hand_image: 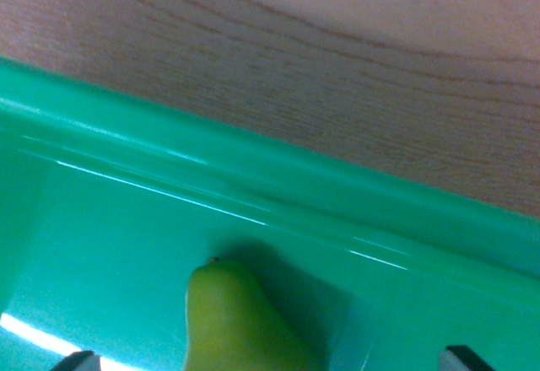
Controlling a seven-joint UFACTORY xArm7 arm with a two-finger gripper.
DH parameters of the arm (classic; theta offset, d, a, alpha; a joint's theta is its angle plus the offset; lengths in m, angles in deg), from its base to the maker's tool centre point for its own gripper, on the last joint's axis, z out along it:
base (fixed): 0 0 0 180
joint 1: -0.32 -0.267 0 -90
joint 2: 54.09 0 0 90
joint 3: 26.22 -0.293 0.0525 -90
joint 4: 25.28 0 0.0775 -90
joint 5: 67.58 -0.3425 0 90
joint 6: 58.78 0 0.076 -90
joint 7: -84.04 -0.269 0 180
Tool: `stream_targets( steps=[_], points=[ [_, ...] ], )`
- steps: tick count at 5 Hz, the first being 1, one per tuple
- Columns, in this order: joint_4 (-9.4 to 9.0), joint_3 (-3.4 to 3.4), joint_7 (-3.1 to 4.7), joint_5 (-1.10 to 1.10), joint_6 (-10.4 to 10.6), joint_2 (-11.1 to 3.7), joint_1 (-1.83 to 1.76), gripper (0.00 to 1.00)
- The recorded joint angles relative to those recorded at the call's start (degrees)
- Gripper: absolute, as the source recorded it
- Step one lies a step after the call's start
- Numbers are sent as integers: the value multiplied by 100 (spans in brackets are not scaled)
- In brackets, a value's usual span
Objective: Pick fruit
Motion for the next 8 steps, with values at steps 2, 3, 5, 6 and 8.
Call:
stream_targets(
  steps=[2, 3, 5, 6, 8],
  points=[
    [-157, -1, 149, 2, 231, -74, 11, 0],
    [-310, -2, 294, 4, 455, -146, 21, 0],
    [-444, -2, 421, 5, 652, -209, 30, 0],
    [-444, -2, 421, 5, 652, -209, 30, 0],
    [-571, -3, 542, 7, 839, -269, 38, 0]
  ],
)
